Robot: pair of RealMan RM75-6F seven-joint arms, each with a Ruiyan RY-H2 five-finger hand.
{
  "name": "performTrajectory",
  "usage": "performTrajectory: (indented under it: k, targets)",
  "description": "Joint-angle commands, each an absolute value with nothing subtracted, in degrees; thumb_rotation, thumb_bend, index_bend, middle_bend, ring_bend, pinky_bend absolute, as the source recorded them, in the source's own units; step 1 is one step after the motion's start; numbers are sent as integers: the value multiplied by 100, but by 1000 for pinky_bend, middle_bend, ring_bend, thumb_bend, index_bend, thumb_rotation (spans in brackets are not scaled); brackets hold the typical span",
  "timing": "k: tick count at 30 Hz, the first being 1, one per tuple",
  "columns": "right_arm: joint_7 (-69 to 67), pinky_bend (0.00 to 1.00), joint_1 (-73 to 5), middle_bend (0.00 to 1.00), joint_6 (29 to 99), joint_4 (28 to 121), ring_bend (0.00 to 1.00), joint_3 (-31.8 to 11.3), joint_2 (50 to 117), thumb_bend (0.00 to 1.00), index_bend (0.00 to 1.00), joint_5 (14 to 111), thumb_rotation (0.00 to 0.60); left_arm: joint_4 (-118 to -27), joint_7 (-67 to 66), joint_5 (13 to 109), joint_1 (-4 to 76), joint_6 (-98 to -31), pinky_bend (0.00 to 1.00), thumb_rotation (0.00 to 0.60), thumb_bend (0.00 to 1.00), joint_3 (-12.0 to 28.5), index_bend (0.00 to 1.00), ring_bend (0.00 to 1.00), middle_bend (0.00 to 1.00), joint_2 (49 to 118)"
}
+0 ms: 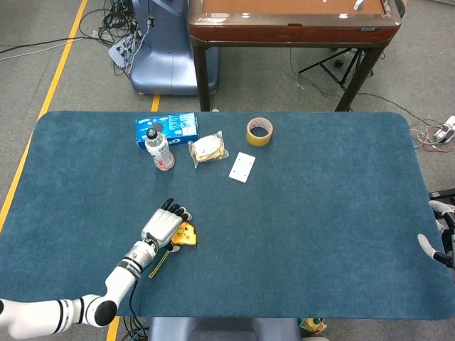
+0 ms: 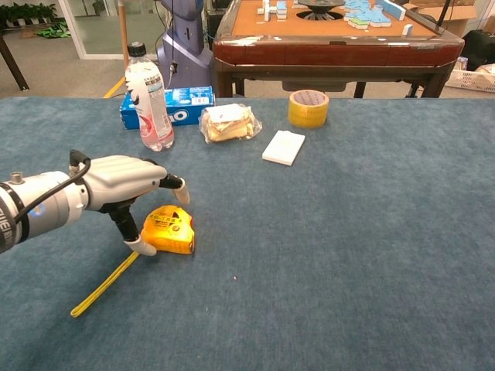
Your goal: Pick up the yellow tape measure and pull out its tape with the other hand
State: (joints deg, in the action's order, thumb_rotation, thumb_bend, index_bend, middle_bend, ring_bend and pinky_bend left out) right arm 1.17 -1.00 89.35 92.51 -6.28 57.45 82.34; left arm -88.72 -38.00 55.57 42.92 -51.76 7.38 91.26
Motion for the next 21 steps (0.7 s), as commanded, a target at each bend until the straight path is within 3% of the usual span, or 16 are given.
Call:
performTrajectory:
  k: [1, 9, 21]
  targets:
    - [104, 396, -90, 338, 8945, 9246, 308, -630, 5739, 329, 269, 8234, 600, -8796, -3805, 5532, 4329, -5218, 16, 600, 115, 702, 269, 147, 229, 9173]
    - [104, 396, -85, 338, 8928, 9242, 308, -637, 5737, 329, 269, 8221, 600, -8701, -3776, 5455, 4372, -5341, 16, 600, 115, 640, 281, 162, 249, 9186]
    - [164, 396, -26, 338, 9011, 9329, 308, -634, 5697, 329, 284, 8239, 600, -8522, -3220, 5489, 4410, -5165, 16, 600, 116, 634, 405, 228, 370, 9301]
